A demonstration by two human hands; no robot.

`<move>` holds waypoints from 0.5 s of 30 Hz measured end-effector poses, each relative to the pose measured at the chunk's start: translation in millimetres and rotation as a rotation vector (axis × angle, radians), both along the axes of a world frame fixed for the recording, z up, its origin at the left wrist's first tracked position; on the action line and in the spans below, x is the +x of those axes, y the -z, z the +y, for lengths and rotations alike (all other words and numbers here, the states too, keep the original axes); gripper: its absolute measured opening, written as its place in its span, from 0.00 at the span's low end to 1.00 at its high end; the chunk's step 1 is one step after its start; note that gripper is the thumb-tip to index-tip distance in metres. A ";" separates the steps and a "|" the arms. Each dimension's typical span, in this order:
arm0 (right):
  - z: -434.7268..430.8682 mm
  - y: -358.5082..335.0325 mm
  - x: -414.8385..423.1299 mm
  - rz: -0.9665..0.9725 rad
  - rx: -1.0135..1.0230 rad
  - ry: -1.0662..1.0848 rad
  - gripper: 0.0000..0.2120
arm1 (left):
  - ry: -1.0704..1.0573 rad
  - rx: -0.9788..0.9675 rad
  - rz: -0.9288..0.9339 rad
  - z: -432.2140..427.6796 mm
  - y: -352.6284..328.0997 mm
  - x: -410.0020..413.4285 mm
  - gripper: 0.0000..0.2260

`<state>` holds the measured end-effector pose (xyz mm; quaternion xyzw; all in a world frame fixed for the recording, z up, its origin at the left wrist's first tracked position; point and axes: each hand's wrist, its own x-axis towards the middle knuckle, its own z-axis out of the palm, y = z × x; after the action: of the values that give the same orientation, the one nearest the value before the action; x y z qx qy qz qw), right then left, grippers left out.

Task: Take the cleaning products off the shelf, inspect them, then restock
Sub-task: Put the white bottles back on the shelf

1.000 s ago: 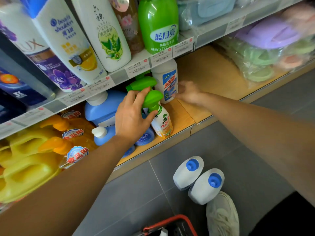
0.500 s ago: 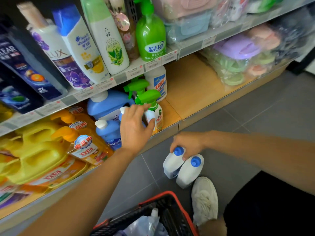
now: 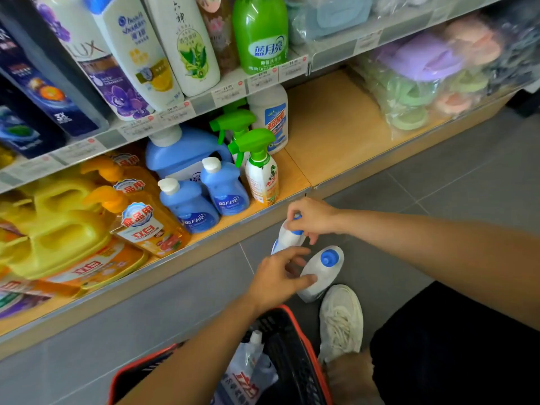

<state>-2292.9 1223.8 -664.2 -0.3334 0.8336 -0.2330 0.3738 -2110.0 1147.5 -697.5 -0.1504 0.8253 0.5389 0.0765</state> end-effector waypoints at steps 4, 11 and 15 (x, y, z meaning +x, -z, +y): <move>-2.5 -0.6 -11.8 -0.131 -0.074 0.146 0.14 | 0.040 0.056 0.062 27.4 -2.8 -9.4 0.25; -2.6 -1.0 -27.2 -0.232 -0.046 0.233 0.15 | 0.023 -0.098 0.100 36.5 -7.1 -20.4 0.17; -3.2 -0.9 -31.7 -0.250 -0.044 0.271 0.16 | 0.135 -0.262 0.102 23.3 -11.3 -16.5 0.13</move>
<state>-2324.6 1220.5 -663.4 -0.1948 0.8126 -0.3389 0.4323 -2126.4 1170.8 -686.2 -0.0755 0.8996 0.4272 0.0503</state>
